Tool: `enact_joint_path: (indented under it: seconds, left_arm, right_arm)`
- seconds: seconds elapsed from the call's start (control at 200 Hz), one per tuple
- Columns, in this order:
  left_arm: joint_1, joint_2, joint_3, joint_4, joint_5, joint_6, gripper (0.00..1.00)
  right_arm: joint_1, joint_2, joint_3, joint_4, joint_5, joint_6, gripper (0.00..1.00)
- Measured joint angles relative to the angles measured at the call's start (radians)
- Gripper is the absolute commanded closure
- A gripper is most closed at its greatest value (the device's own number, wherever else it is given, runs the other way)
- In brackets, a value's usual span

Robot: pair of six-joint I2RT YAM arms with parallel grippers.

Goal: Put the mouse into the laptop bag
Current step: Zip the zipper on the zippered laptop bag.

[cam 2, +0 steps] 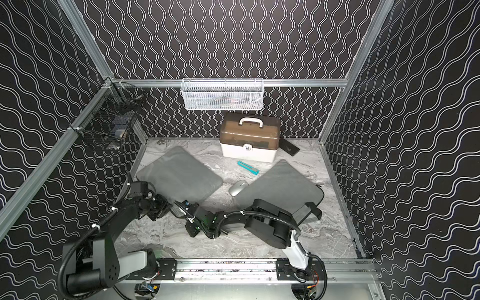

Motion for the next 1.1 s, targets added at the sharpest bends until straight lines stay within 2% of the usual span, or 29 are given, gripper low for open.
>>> enact_joint_path:
  seconds: [0.055,0.26,0.36,0.555,0.615,0.665,0.756,0.831,1.096]
  left_arm:
    - [0.002,-0.058,-0.003,-0.016,-0.024,0.000,0.59]
    - [0.004,-0.231,-0.086,-0.112,-0.033,-0.008,0.55]
    - [0.004,-0.269,-0.116,-0.147,-0.029,-0.008,0.54]
    - [0.004,-0.282,-0.175,-0.128,0.008,-0.029,0.52]
    - [0.004,-0.275,-0.186,-0.109,0.020,-0.031,0.56]
    - [0.004,-0.262,-0.192,-0.090,0.027,-0.036,0.64]
    - [0.002,-0.237,-0.195,-0.055,0.039,-0.052,0.82]
    - [0.002,-0.209,-0.195,-0.023,0.047,-0.053,1.00]
    - [0.004,-0.180,-0.154,-0.052,0.006,-0.049,1.00]
  right_arm:
    - [0.000,0.028,0.028,-0.001,-0.021,-0.010,1.00]
    - [-0.056,0.087,0.078,0.042,-0.180,-0.052,1.00]
    - [-0.069,0.096,0.086,0.051,-0.229,-0.077,1.00]
    - [-0.070,0.123,0.146,0.005,-0.241,-0.109,1.00]
    - [-0.070,0.123,0.150,-0.002,-0.244,-0.111,1.00]
    - [-0.069,0.123,0.152,-0.008,-0.246,-0.111,1.00]
    - [-0.067,0.123,0.153,-0.011,-0.247,-0.110,1.00]
    - [-0.066,0.122,0.152,-0.012,-0.248,-0.110,1.00]
    - [-0.090,0.105,0.119,-0.006,-0.246,-0.144,1.00]
